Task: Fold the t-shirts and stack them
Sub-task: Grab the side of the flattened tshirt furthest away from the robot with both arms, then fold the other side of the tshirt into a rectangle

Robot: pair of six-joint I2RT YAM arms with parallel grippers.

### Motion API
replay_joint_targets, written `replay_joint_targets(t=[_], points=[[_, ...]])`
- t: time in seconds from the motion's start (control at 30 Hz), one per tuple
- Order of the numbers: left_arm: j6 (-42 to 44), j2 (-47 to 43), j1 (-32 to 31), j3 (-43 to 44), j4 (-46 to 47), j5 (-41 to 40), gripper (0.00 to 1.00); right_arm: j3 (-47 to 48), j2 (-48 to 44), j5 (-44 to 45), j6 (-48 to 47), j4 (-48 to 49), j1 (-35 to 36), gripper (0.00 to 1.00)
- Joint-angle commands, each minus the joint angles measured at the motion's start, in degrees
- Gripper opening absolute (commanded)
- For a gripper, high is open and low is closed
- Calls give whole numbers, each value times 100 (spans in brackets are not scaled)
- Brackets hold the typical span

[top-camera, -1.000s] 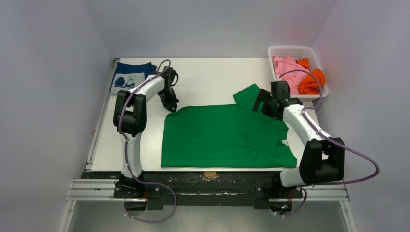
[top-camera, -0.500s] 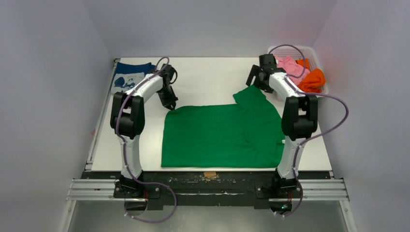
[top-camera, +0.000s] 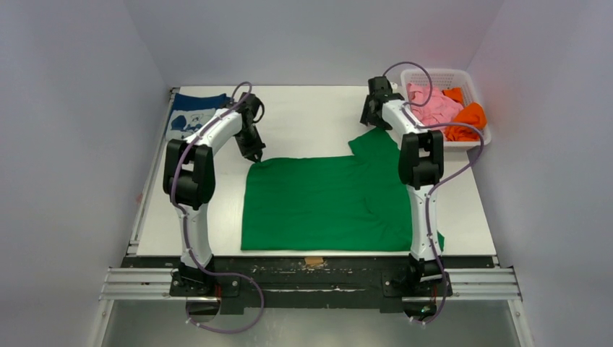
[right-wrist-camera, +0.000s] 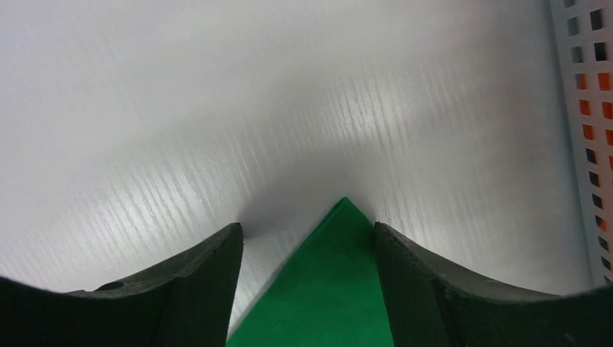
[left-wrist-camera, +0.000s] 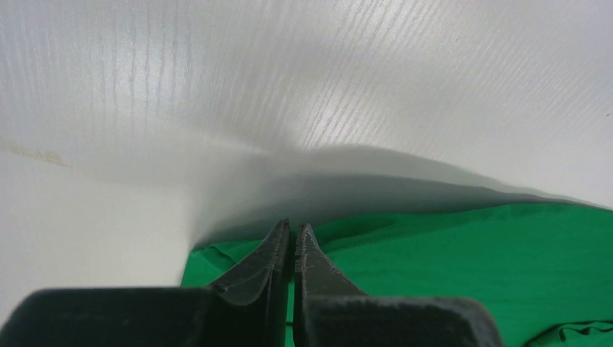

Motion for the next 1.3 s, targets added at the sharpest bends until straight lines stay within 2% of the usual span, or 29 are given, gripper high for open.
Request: replay_joint_targets(t=[0.0,0.1,0.33,0.4,0.5,0.73,0.9,1.03,1.27], points=[[122,-229,14,180,-125,-60,0,-226,-163,395,-130,-222,33,60],[116,-242,13,153,-139,-56,0,-673,-411,437,-32,-58,34,40],[148,-354,13,73,-113,-52,0,-1271,-918,439,92,342,34,6],[160,-425,13,47,-117,-50,0,-1301,-1129,410,54,400,50,0],[160,-630,9,-160,-20,-18,0,-1774,-1730,392,-121,721,98,0],[206,-1237,-42,-856,324,47,0,-3625,-3540,21,-304,1065,169,0],[265,-1638,-150,-1427,564,212,0,-4550,-4806,204,-116,585,184,0],[268,-1975,-257,-1883,690,224,0,-5220,-5738,-204,-11,389,228,0],[135,-2715,-338,-2878,907,92,0,-6180,-6937,-188,68,-361,280,0]])
